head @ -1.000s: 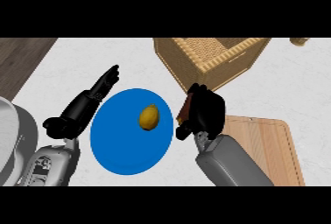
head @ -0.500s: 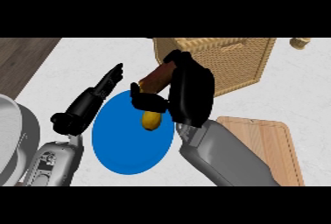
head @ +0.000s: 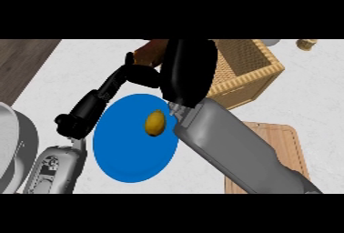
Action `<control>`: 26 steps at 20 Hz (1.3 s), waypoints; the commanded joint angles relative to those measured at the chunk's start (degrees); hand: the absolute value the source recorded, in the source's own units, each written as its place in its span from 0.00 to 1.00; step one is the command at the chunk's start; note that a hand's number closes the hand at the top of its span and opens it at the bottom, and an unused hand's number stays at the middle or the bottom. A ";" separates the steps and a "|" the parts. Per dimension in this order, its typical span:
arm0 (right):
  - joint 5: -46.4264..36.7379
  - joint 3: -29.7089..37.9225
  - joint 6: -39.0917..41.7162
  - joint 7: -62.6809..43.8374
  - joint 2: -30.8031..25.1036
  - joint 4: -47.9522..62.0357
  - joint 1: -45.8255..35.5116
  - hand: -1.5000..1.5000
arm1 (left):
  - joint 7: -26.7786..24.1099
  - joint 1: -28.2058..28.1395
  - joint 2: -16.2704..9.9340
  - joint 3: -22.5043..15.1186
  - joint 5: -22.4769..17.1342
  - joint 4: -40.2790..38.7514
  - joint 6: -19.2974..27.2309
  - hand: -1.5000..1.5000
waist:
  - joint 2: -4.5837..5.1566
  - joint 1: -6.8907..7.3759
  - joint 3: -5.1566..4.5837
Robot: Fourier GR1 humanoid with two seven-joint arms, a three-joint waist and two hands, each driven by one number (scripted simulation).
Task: Pick the sweet potato from the cutting board and place it in the basket
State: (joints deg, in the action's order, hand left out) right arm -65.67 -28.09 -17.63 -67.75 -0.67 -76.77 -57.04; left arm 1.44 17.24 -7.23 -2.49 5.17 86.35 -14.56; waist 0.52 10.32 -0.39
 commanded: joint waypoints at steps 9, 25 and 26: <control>-5.27 8.02 -5.68 -16.38 0.64 17.14 -14.68 1.00 | -0.20 0.29 -0.88 1.36 -0.35 -0.58 -0.07 0.50 | 0.46 -1.78 0.05; -15.06 21.31 -16.09 -17.22 0.64 31.11 -20.01 1.00 | 0.21 -0.38 -2.25 4.04 -0.92 0.52 0.84 0.50 | 0.31 -5.06 0.26; -15.77 22.75 -14.99 -16.63 0.64 32.10 -21.23 1.00 | 0.74 -2.20 -2.17 3.76 -1.21 1.52 0.52 0.50 | 0.03 -5.44 0.27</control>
State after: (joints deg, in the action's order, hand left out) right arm -80.30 -7.57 -28.11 -70.12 -0.65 -47.46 -77.38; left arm 1.10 16.31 -9.01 0.92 4.62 86.39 -13.65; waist 0.83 5.61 -0.20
